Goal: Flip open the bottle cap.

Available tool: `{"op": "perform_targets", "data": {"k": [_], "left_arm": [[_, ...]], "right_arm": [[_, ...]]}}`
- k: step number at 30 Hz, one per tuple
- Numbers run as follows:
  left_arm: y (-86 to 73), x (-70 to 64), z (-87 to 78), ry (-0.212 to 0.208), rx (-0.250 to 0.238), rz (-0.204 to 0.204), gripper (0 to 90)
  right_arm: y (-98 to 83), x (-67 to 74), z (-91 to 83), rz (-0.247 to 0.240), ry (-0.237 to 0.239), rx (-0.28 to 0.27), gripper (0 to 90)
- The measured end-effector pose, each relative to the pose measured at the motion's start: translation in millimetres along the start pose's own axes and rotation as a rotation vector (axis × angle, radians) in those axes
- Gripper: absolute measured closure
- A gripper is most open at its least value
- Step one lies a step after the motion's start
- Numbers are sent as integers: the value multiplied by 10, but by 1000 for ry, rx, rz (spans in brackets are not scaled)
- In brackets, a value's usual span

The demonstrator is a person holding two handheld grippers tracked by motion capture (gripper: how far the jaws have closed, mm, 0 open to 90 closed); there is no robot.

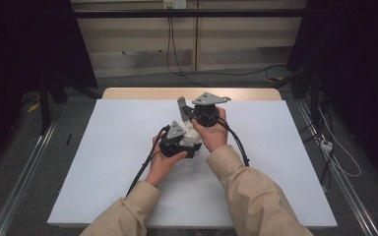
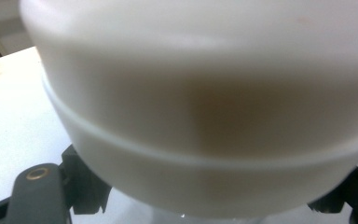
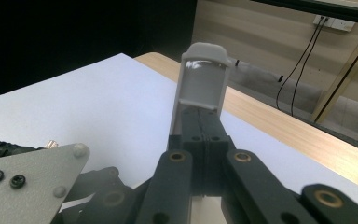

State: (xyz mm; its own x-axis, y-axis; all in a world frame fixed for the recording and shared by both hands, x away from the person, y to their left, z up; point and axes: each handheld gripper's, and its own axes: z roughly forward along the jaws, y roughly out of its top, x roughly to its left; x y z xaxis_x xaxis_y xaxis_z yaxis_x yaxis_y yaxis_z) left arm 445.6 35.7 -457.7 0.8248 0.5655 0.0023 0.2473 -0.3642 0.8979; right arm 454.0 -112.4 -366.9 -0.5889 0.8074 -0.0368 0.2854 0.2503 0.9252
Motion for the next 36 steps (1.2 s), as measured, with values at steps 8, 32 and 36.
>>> {"op": "perform_targets", "data": {"k": [8, 32, 36], "left_arm": [[0, 2, 1, -1, 0, 2, 188], [0, 3, 0, -2, 1, 1, 188], [0, 0, 1, -1, 0, 0, 188]], "right_arm": [[1, -6, 22, 1, 3, 1, 900], [-23, -18, 71, 5, 7, 5, 900], [-24, -17, 77, 7, 6, 4, 900]]}}
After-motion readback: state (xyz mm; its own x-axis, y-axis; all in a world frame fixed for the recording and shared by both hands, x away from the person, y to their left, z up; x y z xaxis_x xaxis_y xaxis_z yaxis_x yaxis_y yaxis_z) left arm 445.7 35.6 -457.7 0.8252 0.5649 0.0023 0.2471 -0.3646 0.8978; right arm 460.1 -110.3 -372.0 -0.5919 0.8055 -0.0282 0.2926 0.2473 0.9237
